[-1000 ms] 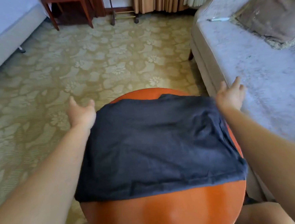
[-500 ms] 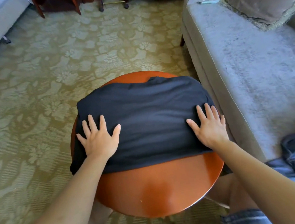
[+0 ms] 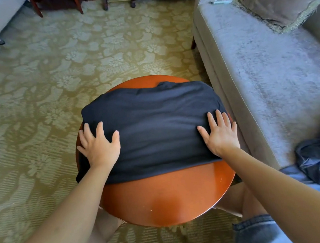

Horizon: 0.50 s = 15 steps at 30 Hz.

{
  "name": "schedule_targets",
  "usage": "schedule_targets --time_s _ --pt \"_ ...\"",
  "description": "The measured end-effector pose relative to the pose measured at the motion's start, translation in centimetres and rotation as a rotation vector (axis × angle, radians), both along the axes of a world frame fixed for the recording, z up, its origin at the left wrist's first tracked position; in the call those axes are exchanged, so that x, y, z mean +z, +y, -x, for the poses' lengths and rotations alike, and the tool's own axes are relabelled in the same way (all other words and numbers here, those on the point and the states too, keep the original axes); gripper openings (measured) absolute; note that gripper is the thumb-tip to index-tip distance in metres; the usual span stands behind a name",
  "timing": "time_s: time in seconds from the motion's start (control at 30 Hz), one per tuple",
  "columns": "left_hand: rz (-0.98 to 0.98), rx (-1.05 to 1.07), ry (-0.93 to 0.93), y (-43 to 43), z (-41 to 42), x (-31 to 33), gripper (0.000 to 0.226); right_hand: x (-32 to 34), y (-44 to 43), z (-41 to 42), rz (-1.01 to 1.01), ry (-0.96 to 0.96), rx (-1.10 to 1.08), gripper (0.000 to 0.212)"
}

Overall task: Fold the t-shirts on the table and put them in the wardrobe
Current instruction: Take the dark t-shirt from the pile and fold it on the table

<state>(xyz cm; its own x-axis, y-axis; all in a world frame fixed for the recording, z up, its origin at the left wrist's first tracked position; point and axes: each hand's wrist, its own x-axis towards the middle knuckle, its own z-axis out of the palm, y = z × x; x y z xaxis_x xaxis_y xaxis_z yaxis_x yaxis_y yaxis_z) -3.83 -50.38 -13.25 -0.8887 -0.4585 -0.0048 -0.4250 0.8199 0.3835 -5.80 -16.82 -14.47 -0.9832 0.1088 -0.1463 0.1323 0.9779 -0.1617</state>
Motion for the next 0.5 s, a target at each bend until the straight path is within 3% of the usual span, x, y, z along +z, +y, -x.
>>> schedule_targets --time_s 0.17,0.3,0.5 --pt "0.043 0.024 -0.214 -1.1 -1.3 0.4 0.077 0.0 -0.4 -0.8 -0.004 -0.016 0.004 0.074" --pt "0.028 0.073 -0.218 -1.5 -1.4 1.7 0.095 0.1 -0.4 -0.9 -0.016 -0.041 0.011 0.074" --pt "-0.257 0.199 -0.249 -3.4 -0.7 2.5 0.111 0.2 -0.5 -1.0 -0.022 -0.035 0.013 0.074"
